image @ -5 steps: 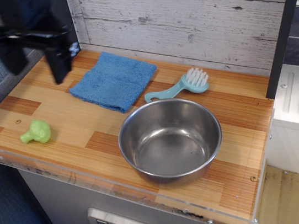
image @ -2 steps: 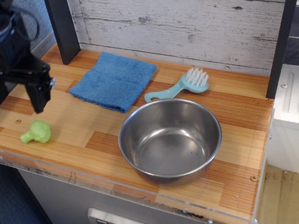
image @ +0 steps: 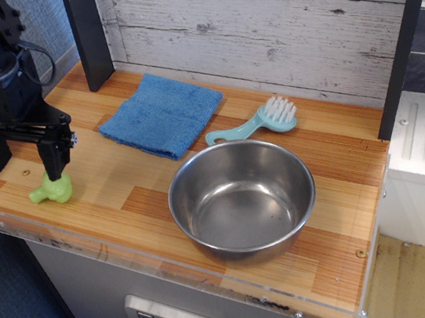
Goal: Place the broccoli inside the bowl
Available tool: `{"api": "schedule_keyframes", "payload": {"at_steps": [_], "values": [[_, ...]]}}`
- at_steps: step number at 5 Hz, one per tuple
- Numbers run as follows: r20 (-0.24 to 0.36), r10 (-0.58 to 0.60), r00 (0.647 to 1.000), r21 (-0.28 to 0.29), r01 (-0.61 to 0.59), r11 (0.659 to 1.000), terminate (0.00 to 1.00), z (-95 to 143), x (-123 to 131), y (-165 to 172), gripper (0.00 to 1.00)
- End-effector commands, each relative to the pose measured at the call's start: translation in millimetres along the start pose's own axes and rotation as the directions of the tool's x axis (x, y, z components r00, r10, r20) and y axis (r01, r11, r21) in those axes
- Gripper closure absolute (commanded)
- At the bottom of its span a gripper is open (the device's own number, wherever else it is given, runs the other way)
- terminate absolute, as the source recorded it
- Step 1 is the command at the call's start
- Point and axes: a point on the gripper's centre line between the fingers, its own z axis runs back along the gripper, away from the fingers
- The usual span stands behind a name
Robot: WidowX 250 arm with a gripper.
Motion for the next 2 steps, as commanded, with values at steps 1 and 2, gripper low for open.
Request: {"api": "schedule_keyframes", "payload": {"at_steps": [1, 2], "values": [[0.032, 0.023, 0.999, -0.04, -0.021, 0.999, 0.0, -15.6, 3.8, -4.2, 0.0], [0.04, 0.034, 0.999, -0.081, -0.031, 0.996, 0.0, -26.0, 5.0, -4.7, 0.0]]}}
